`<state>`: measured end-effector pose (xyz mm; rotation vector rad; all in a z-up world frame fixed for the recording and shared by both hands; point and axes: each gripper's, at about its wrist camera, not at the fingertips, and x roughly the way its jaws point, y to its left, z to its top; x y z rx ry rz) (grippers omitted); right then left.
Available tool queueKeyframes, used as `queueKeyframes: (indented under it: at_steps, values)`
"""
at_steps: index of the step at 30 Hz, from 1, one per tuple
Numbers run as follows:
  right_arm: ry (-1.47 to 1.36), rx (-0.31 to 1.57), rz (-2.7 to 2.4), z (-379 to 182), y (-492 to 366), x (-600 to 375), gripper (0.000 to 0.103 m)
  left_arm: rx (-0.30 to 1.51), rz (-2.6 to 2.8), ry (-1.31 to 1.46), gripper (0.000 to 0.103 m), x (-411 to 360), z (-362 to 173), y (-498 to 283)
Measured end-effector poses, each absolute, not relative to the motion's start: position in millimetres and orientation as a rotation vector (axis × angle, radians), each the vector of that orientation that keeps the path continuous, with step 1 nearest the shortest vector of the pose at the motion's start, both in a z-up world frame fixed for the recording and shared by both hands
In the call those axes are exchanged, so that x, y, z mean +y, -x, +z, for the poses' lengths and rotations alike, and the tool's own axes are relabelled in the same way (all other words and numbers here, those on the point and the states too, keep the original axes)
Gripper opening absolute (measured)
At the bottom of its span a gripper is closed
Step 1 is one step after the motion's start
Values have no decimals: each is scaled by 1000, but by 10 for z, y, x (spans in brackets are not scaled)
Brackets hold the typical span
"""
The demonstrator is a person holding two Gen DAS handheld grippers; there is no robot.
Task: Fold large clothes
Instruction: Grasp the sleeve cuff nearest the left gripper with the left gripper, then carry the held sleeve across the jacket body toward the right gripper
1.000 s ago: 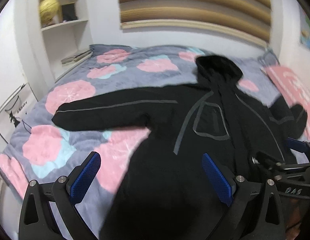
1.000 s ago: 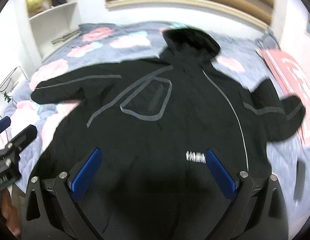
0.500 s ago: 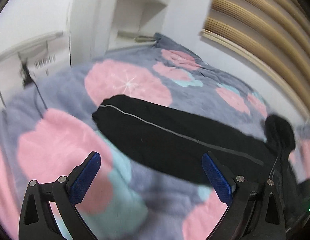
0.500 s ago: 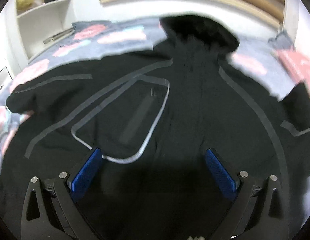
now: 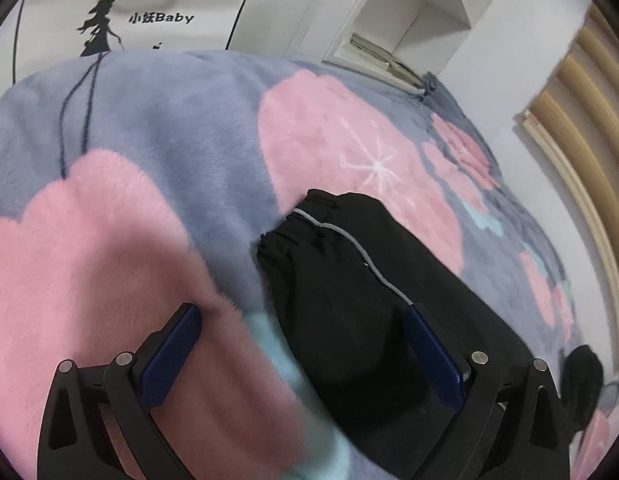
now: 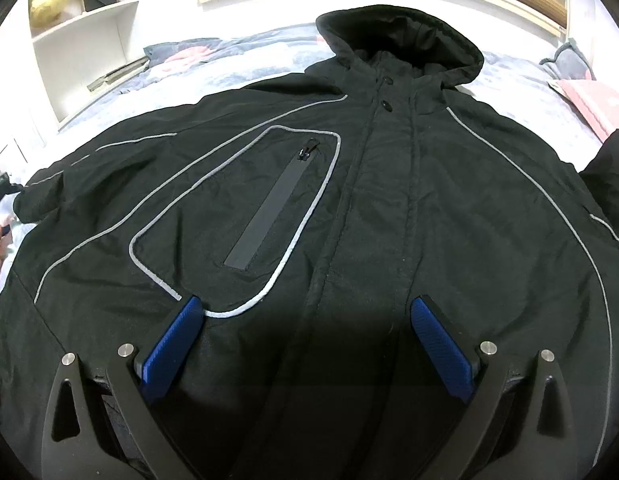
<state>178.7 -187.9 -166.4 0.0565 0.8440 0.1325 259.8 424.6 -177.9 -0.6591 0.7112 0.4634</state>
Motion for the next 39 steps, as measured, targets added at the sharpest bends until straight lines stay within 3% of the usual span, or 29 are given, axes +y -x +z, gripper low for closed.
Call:
queueKeyframes:
  at_steps: [2,4,7,15,25,32,38,39]
  values:
    - [-60,846,134,-1669,-1796,-1881,103,716,469,589,94,4198,-1771,-2718]
    - [-61,846,134,-1665,-1795,-1875,103,719,459,535,26,4112,-1743,-2765]
    - [-64,846,135,-1667,-1795,-1880,103,677,445,451,19,3956,-1628,-2746]
    - [-77,844,142,-1671,-1797,-1892,103,513,272,312,15,3430,-925,-2411]
    - [-103,837,152,-1682,-1795,-1930,103,467,-171,28,14,1477,-374,-2309]
    - [-117,832,159,-1673,-1792,-1948,103,672,-421,-106,14,129,-919,-2498]
    - [-139,822,172,-1677,-1786,-1975,103,870,-499,-167,20,-161,-1580,-2659]
    - [-140,823,172,-1681,-1786,-1978,103,865,-511,-158,25,-175,-1590,-2654]
